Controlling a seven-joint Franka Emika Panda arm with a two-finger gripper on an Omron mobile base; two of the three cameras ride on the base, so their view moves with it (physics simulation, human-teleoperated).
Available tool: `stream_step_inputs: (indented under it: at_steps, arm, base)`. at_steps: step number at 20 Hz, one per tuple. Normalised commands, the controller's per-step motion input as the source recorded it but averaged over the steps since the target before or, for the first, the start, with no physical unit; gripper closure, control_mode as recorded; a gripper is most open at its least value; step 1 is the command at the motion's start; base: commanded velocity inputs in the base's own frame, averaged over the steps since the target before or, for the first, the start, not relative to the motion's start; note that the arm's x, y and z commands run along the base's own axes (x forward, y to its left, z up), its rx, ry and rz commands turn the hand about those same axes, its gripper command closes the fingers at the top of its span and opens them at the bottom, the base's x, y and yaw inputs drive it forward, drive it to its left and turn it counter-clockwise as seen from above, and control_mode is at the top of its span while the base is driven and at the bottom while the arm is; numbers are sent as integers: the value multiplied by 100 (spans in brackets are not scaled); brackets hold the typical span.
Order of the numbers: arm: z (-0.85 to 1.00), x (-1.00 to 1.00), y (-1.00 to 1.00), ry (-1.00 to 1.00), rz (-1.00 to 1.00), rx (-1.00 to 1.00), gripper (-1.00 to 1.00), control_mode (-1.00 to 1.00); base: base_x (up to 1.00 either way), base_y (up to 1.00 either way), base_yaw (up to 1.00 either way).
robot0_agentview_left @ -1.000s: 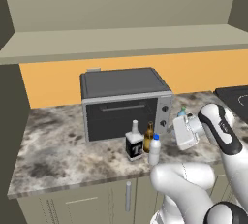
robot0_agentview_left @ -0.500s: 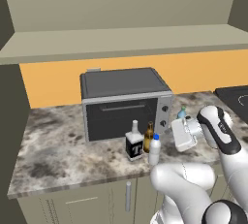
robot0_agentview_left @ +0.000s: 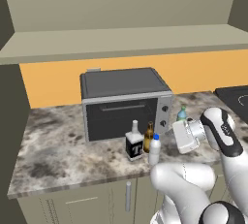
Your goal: Sort all alcoholic drinks to one cabinet, and non-alcoholic drinks to the other.
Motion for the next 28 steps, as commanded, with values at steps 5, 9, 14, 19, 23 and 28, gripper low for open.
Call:
stream_step_inputs:
  at_steps: [5,9,14,19,23,28]
  arm:
    - [-4,-12,9,0,0,3,-100,-100]
    - [-1,0,12,0,0,3,-100,-100]
    - [0,0,9,1,0,2,-100,-100]
    - [0,0,9,7,0,2,-100,-100]
    - [-2,2,8,11,0,3,-100,-100]
    - [-9,0,4,9,0,4,-100,-100]
  base:
    - [0,0,0]
    - [0,0,0]
    - [0,0,0]
    - [0,0,0]
    - [0,0,0]
    - [0,0,0]
